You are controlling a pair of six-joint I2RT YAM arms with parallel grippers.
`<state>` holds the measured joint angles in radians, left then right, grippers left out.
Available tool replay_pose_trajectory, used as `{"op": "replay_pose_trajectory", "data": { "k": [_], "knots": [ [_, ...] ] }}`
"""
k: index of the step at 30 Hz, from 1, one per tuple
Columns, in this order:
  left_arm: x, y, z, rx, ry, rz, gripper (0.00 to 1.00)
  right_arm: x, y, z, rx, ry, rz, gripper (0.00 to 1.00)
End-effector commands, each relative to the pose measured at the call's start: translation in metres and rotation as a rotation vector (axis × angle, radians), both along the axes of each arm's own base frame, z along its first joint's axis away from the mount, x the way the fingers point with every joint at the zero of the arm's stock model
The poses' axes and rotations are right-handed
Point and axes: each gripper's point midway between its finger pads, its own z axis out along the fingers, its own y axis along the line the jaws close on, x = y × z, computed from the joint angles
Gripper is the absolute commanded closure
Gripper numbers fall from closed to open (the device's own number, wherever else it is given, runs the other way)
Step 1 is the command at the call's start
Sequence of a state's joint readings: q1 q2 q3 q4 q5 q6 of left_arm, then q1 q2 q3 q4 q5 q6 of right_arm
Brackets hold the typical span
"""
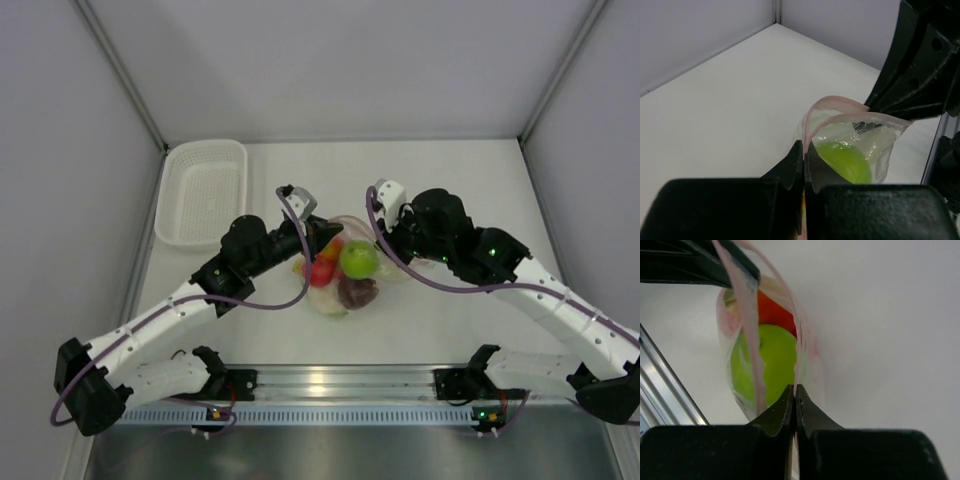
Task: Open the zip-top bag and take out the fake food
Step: Open the zipper of the food storage bag at the center of the board.
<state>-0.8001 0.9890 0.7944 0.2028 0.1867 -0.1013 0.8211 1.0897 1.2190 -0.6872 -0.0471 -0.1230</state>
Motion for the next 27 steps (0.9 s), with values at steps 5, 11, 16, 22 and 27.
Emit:
{"op": "replay_pose_trajectory", "data": {
  "k": [5,11,16,22,27],
  "knots": [
    [0.055,-0.026,0.051,-0.039,-0.019,-0.038,1.0,0.013,-0.013,0.029,0.075,0.056,-0.244,1.0],
    [0.113,-0.025,0.053,-0.062,0.081,-0.099,0.92,0.021,-0.021,0.041,0.099,0.097,-0.389,1.0],
    [0.151,-0.001,0.035,-0.062,0.188,0.102,0.34,0.042,-0.011,0.042,0.121,0.104,-0.482,1.0],
    [0.126,0.023,0.034,-0.145,0.258,0.243,0.25,0.073,0.006,0.021,0.108,0.124,-0.593,1.0],
    [0.103,0.035,0.022,-0.144,0.31,0.348,0.23,0.087,0.011,0.03,0.162,0.089,-0.643,1.0]
  ]
}}
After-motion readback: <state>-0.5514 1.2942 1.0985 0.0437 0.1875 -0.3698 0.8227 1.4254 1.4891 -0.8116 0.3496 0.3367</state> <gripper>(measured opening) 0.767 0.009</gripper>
